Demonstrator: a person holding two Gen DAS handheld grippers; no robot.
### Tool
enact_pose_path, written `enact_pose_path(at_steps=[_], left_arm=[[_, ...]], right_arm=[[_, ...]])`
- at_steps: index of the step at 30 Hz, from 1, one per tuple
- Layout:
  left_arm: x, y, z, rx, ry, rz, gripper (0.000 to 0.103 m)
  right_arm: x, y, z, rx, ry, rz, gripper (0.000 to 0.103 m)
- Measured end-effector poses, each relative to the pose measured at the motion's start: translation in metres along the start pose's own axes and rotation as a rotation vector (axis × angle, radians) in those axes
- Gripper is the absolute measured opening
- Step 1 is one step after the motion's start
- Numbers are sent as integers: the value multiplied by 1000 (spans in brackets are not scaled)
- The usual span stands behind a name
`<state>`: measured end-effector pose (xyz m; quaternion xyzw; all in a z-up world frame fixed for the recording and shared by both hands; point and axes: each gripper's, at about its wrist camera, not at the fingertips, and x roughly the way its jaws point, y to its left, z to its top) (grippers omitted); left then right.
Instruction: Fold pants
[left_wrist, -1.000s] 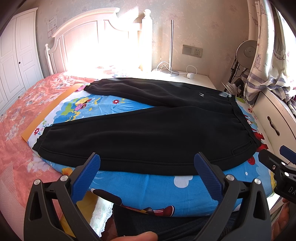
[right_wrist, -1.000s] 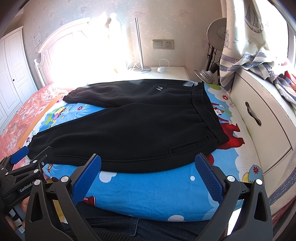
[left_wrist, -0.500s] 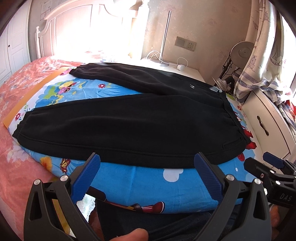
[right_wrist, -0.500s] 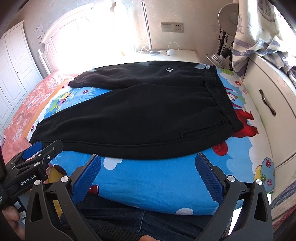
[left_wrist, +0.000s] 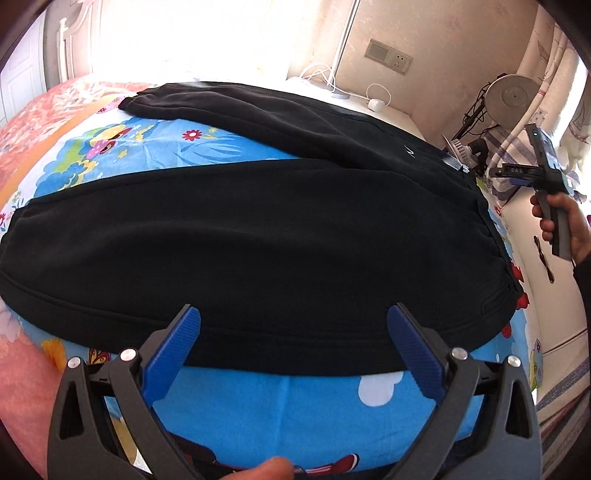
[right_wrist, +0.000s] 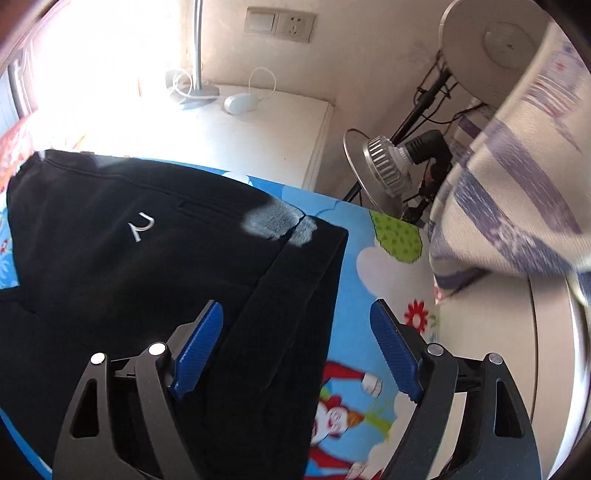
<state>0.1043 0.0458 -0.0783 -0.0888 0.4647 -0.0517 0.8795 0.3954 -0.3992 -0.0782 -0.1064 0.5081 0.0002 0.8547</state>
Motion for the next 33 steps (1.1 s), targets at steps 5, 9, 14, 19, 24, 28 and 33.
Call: enact_pose_path(at_steps=[5, 9, 14, 19, 24, 28, 33], left_arm=[[12, 12, 25, -29, 12, 27, 101], [20, 29, 37, -82, 30, 72, 101], [21, 49, 47, -121, 38, 125, 101], [23, 65, 69, -141, 10, 161, 101], [25, 51, 112, -132, -61, 98, 101], [25, 37, 141, -141, -103, -28, 101], [54, 34, 169, -241, -42, -316, 101]], right_arm=[[56, -2, 55, -164, 89, 21, 74], [95, 8, 78, -264, 159, 30, 74], [128, 5, 96, -272, 213, 79, 69], [113, 17, 92, -322, 221, 191, 4], [29, 20, 83, -276, 12, 230, 3], [-85, 36, 29, -270, -230, 250, 3], [-144, 86, -95, -281, -268, 345, 3]])
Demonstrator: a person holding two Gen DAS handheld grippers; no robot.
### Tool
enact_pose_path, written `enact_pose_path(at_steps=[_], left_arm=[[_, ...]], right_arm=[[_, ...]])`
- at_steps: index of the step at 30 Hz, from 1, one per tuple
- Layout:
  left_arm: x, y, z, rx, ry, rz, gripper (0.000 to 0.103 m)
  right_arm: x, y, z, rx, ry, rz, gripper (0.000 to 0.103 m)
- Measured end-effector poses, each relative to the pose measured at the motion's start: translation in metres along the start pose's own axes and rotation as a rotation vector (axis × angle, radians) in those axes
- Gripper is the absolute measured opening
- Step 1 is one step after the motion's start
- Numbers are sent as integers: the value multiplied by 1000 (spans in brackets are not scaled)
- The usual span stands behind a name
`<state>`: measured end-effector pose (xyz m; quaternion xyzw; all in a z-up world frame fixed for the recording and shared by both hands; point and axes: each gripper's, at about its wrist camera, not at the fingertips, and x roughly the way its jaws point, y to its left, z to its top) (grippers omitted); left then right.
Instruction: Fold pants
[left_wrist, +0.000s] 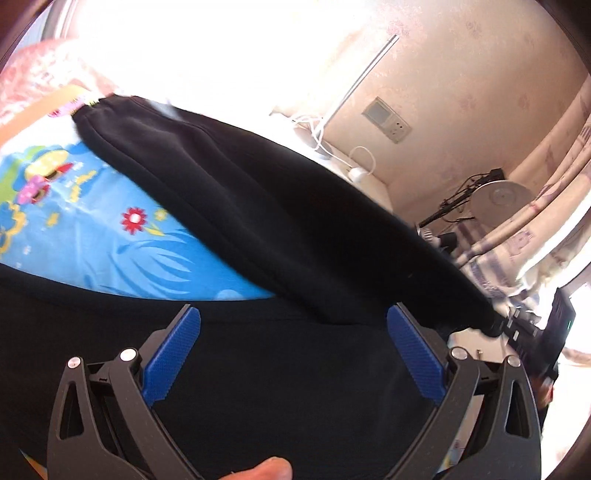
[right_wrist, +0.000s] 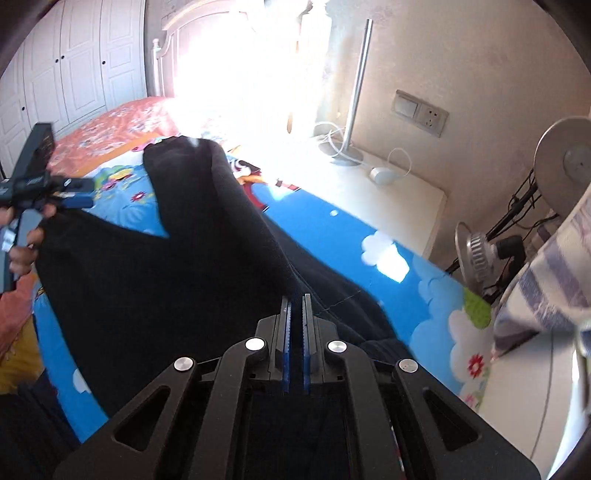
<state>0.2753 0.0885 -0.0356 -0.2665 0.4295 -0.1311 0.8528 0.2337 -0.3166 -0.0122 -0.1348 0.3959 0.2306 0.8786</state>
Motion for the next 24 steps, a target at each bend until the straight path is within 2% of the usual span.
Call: enact_pose_path(at_steps=[3, 4, 5, 6, 7, 10, 12, 14, 16, 18, 19, 20, 21, 22, 24], left_arm=[[34, 25, 14, -137, 86, -156, 98], [48, 36, 19, -185, 115, -212, 89], [63, 45, 23, -220, 142, -255, 86], [78, 54, 26, -247, 162, -266, 80], [90, 62, 31, -273, 169, -240, 73], [120, 80, 41, -315, 187, -177, 66], [130, 86, 49, -349, 182, -200, 63], [137, 87, 58, -364, 182, -190, 62], [141, 91, 65, -405, 190, -192, 52], [144, 86, 77, -371, 184, -147, 51], [151, 88, 80, -384, 210, -132, 44], [159, 93, 82, -422, 241, -140, 30], [160, 98, 84, -455, 248, -143, 10], [151, 97, 85, -474, 233, -159, 9], [110, 80, 84, -429, 147, -192, 7]], right_arm=[[15, 34, -59, 87, 82, 65, 3], [27, 38, -75, 119, 112, 84, 3], [36, 41, -87, 140, 135, 90, 3], [42, 46, -95, 152, 144, 85, 3], [44, 47, -98, 167, 141, 85, 3], [40, 43, -96, 200, 112, 85, 3], [35, 46, -95, 188, 104, 76, 3], [30, 55, -94, 148, 108, 58, 3], [26, 63, -94, 107, 113, 38, 3], [25, 64, -91, 89, 114, 34, 3], [25, 63, -90, 83, 118, 34, 3], [27, 62, -88, 77, 124, 32, 3], [27, 61, -87, 67, 130, 27, 3], [26, 62, -85, 49, 133, 15, 3], [17, 57, -82, 19, 122, -7, 3]])
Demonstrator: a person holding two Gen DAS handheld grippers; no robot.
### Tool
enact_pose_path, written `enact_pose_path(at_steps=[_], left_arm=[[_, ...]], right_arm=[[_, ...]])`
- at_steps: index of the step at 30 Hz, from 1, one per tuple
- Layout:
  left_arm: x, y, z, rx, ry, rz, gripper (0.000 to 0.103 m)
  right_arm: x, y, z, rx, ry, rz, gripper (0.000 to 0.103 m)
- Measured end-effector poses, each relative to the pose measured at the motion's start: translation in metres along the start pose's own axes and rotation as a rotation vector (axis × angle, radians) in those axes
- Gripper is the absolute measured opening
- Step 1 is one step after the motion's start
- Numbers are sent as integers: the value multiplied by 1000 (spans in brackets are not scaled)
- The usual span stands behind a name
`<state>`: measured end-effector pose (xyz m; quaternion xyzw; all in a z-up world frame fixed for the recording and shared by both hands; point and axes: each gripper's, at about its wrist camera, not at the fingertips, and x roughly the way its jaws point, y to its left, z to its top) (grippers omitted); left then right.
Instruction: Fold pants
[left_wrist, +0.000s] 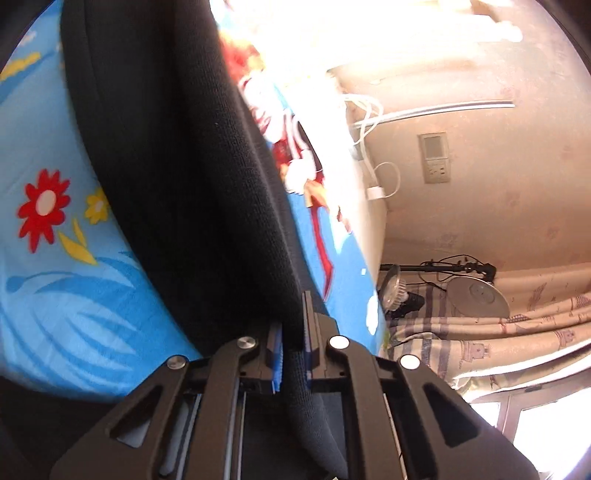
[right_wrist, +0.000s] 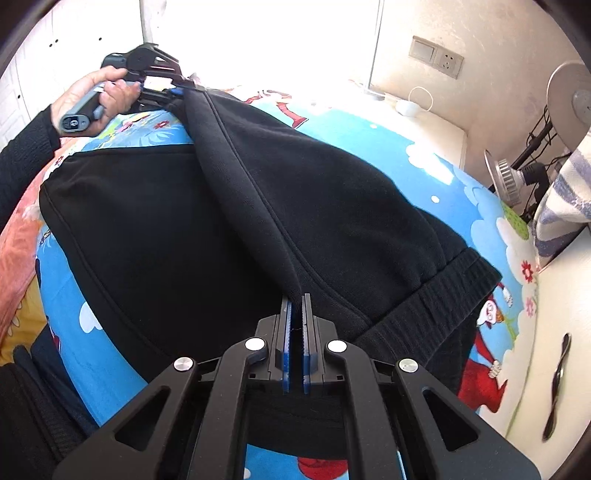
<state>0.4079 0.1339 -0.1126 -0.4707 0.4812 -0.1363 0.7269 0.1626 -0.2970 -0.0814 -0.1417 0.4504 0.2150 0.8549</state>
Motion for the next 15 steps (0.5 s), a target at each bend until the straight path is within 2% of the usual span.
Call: enact_pose_path(at_steps=[3, 6, 9, 11, 12, 13, 14, 15], left_arm=[[-72, -10, -57, 58, -81, -40, 7], [-117, 20, -137, 89, -88, -31, 7], [-111, 65, -203, 80, -10, 42, 7], [-103, 90, -225, 65, -1, 93, 7], [-103, 96, -230, 64, -16, 92, 7], [-104, 95, -233, 72, -33, 86, 8], [-104, 90, -234, 100, -44, 97, 8], [-103, 83, -233, 136, -50, 118, 8]], right_arm=[[-22, -10, -11, 6, -15, -17, 3], [-27, -22, -34, 47, 24, -8, 3], [-9, -29, -66, 135, 107, 12, 5], [-7, -36, -82, 230, 103, 50, 12], [-13, -37, -86, 272, 77, 65, 15], [-20, -37, -90, 311, 47, 74, 27], [-28, -37, -93, 352, 25, 69, 58], [-36, -39, -97, 388, 1, 36, 74]])
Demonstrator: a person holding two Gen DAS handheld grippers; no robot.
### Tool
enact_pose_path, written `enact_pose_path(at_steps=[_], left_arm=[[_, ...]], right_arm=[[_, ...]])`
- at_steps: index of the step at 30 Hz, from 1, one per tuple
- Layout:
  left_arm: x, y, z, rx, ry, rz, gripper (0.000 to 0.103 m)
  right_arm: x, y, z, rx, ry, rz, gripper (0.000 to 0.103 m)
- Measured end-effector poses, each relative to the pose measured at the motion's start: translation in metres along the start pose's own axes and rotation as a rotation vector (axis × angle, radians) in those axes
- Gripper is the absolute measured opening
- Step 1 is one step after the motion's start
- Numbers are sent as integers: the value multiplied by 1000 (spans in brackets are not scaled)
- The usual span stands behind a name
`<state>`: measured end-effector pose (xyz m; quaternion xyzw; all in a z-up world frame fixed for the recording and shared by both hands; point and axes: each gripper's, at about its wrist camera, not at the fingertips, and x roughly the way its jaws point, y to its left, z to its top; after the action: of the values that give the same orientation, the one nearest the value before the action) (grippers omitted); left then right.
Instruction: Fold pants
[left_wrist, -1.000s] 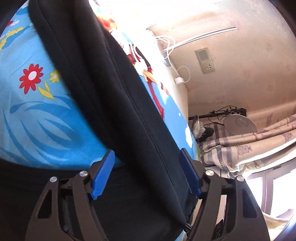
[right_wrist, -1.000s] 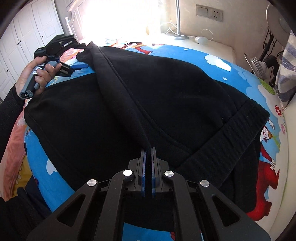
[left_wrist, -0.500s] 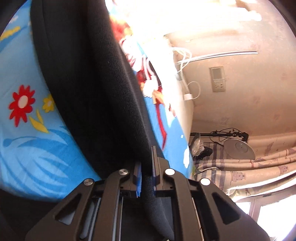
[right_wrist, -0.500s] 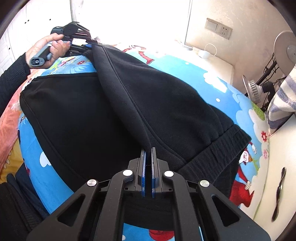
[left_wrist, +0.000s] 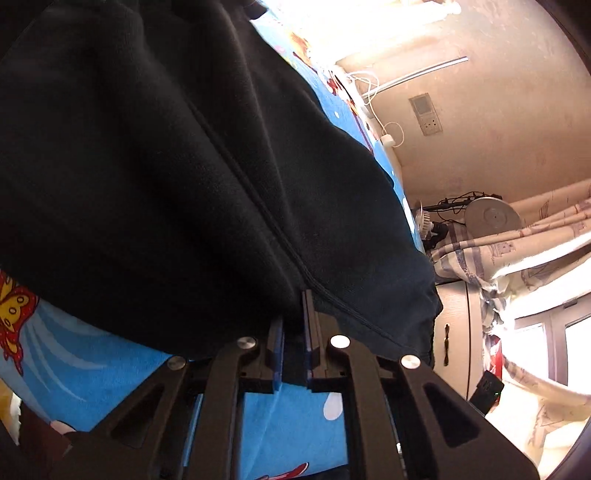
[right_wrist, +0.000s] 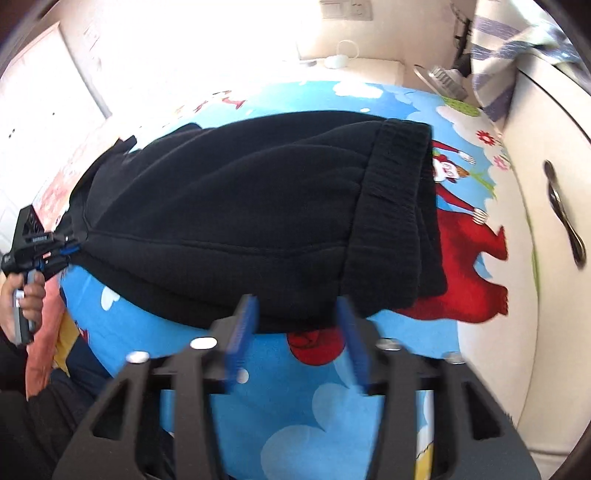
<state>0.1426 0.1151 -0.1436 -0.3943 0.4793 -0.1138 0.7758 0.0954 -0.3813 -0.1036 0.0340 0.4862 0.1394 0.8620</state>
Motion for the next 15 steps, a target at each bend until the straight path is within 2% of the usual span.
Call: enact_pose_path(at_steps=[1, 2, 4, 6, 8, 12, 15], left_arm=[[-1, -5, 2, 18, -4, 6, 8], [-1, -7, 4, 14, -3, -3, 8], [0, -6, 7, 3, 0, -12, 9], [3, -5, 6, -5, 3, -12, 9], [-1, 4, 2, -14, 4, -18, 9], [-4, 7, 2, -17, -1, -24, 9], [-9, 12, 3, -18, -2, -30, 9]], right_arm=[[-9, -3, -3, 31, -39, -32, 84], [-15, -7, -8, 72, -48, -33, 84], [-20, -23, -16, 217, -57, 30, 84], [-13, -37, -18, 332, -42, 101, 74], [-5, -48, -19, 425, -31, 127, 65], [3, -63, -12, 557, -55, 199, 63], [10, -66, -5, 597, -57, 194, 62]])
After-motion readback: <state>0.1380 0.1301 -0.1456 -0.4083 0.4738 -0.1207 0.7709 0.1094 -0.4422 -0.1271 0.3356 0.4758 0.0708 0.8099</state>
